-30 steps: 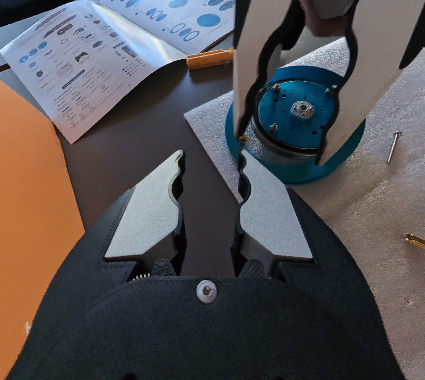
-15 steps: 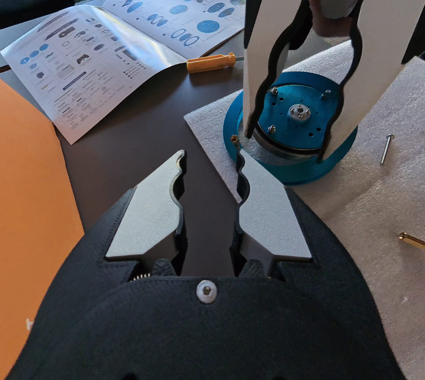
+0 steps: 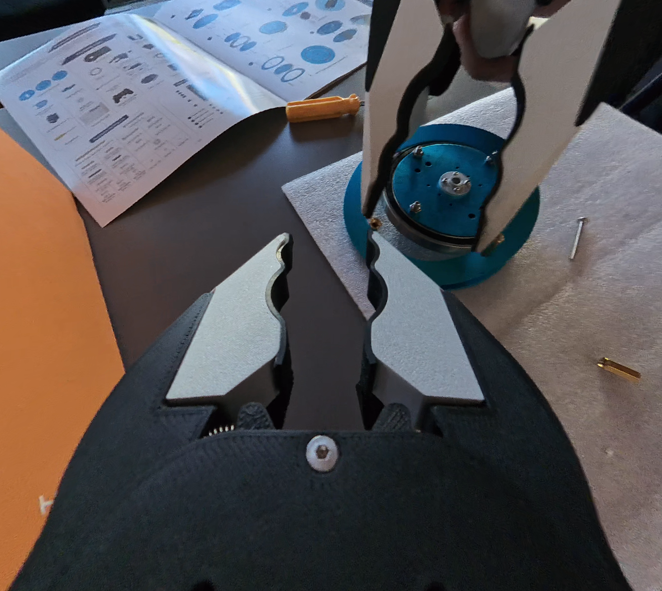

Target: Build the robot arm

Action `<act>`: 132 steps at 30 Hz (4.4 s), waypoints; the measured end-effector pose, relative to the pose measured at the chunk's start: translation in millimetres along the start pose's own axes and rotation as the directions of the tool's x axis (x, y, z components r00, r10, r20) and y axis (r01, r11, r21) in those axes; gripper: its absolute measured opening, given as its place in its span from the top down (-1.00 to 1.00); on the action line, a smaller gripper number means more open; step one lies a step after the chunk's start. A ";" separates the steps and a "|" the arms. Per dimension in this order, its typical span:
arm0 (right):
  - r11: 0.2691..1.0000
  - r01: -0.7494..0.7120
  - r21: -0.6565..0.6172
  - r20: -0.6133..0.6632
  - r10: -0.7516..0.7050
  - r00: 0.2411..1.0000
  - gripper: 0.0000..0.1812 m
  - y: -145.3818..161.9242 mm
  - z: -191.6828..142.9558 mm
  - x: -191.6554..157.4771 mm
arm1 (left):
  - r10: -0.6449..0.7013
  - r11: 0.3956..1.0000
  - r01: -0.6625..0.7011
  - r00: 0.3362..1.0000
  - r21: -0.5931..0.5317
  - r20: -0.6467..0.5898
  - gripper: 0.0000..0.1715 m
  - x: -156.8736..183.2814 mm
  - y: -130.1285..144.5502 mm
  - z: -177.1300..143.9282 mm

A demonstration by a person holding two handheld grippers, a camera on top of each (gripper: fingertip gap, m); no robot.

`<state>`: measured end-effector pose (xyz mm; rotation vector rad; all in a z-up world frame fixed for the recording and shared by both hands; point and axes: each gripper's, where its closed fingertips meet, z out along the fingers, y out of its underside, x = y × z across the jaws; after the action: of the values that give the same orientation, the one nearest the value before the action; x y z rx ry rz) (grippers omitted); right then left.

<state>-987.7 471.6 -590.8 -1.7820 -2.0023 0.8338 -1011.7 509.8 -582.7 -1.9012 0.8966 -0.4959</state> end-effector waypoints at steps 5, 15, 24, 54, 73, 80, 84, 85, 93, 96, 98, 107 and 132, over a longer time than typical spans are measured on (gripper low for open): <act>1.000 -0.004 0.009 -0.002 0.004 1.000 0.35 -2.5 0.7 2.9 | 0.049 0.999 -0.050 0.999 -0.018 -0.023 0.50 9.4 0.7 3.9; 1.000 0.014 0.005 -0.013 -0.013 1.000 0.37 -2.8 -4.3 -3.3 | 0.011 1.000 -0.011 1.000 -0.022 0.017 0.53 -2.6 4.2 1.4; 1.000 0.031 -0.005 -0.026 -0.031 0.999 0.33 -3.5 1.5 -6.0 | 0.041 0.998 -0.041 0.999 -0.037 0.023 0.48 0.6 3.4 6.0; 1.000 0.022 -0.004 -0.031 -0.023 0.999 0.38 0.8 0.0 -9.2 | 0.043 0.999 -0.043 0.999 0.005 0.008 0.59 5.6 -2.1 1.9; 1.000 0.015 0.015 -0.074 -0.014 0.997 0.43 -2.3 -3.9 -0.7 | 0.035 0.999 -0.035 0.999 0.004 -0.019 0.53 9.8 -1.1 1.7; 0.999 0.043 -0.026 -0.076 -0.044 0.996 0.36 -0.1 2.9 -7.2 | 0.043 0.999 -0.043 0.999 -0.033 0.005 0.54 6.3 5.6 3.1; 1.000 0.020 -0.009 -0.091 -0.021 0.996 0.37 1.3 -0.6 -1.8 | 0.061 0.998 -0.063 0.996 -0.018 -0.065 0.50 21.2 2.7 2.8; 1.000 0.019 -0.006 -0.084 -0.019 0.996 0.37 0.7 0.3 -2.3 | 0.074 0.997 -0.075 0.996 -0.019 -0.056 0.50 21.2 1.0 4.8; 0.999 0.030 -0.014 -0.068 -0.031 0.997 0.41 1.5 -1.8 -8.4 | 0.034 0.998 -0.032 0.999 -0.046 0.036 0.52 -0.9 8.5 1.6; 1.000 0.022 0.016 -0.083 -0.020 0.996 0.38 -6.1 -1.1 -2.2 | 0.033 0.999 -0.034 0.999 -0.011 -0.040 0.47 13.3 2.4 0.7; 0.999 0.025 0.025 -0.053 -0.024 0.998 0.36 -10.4 2.8 -6.3 | 0.058 0.998 -0.058 0.998 -0.017 -0.015 0.50 12.3 1.0 3.6; 1.000 0.005 -0.005 -0.076 -0.006 0.997 0.39 -2.1 -2.1 -5.5 | 0.042 0.999 -0.041 0.999 -0.022 0.014 0.52 5.5 4.0 1.4; 0.991 0.102 0.084 -0.148 -0.089 0.985 0.28 -20.1 -10.9 -5.3 | 0.047 0.999 -0.049 0.997 0.025 0.055 0.32 9.0 -15.0 -12.6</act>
<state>-996.0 467.7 -569.2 -1.6334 -1.9098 0.7327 -1008.4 499.8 -563.8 -1.8562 0.8940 -0.4236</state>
